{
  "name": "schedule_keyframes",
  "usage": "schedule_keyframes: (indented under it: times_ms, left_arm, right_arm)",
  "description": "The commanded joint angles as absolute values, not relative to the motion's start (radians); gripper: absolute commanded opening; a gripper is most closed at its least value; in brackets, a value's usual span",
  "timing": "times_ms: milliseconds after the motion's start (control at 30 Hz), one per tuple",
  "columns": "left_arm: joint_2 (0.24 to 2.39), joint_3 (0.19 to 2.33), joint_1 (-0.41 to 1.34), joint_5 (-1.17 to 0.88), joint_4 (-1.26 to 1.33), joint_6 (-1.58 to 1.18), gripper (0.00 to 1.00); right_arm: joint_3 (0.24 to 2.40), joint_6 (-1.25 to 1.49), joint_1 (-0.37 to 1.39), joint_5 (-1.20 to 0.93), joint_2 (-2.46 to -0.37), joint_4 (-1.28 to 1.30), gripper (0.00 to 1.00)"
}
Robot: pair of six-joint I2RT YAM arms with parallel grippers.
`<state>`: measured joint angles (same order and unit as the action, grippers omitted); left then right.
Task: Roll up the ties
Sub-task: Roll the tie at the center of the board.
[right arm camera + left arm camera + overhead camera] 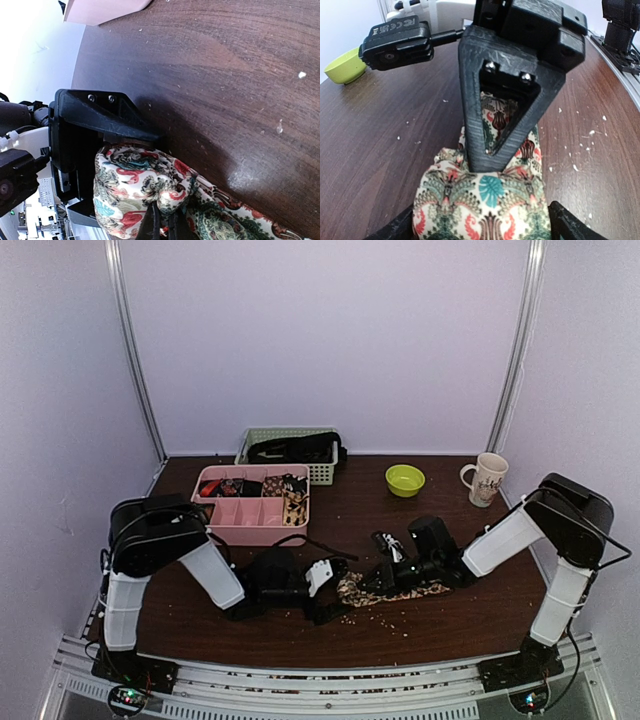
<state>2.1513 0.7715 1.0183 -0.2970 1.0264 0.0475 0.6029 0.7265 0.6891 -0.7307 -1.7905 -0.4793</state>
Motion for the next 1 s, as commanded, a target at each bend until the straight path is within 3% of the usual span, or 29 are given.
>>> schedule_keyframes:
  times_ms: [0, 167, 333, 433, 600, 733, 833, 967]
  left_arm:
    - [2.197, 0.813, 1.025, -0.275, 1.092, 0.035, 0.82]
    - [2.238, 0.871, 1.025, -0.320, 1.078, 0.043, 0.71]
    - [2.239, 0.893, 1.025, -0.341, 0.998, 0.059, 0.46]
    - [2.204, 0.852, 1.024, -0.350, 0.944, 0.076, 0.39]
    - [2.142, 0.774, 1.022, -0.364, 0.817, 0.099, 0.36]
    - [2.111, 0.748, 1.022, -0.367, 0.735, 0.103, 0.36]
    - [2.103, 0.744, 1.021, -0.361, 0.711, 0.103, 0.36]
    - [2.102, 0.747, 1.020, -0.364, 0.698, 0.101, 0.36]
  right_arm:
    - [0.552, 0.660, 0.678, -0.591, -1.815, -0.254, 0.00]
    - [0.554, 0.654, 0.678, -0.583, -1.821, -0.254, 0.00]
    - [0.572, 0.660, 0.685, -0.605, -1.803, -0.258, 0.00]
    - [0.574, 0.662, 0.685, -0.615, -1.743, -0.255, 0.14]
    - [0.596, 0.665, 0.688, -0.632, -1.610, -0.224, 0.40]
    - [0.660, 0.672, 0.728, -0.656, -1.589, -0.186, 0.53]
    - [0.715, 0.682, 0.770, -0.673, -1.634, -0.172, 0.57]
    - [0.759, 0.687, 0.803, -0.679, -1.699, -0.163, 0.56]
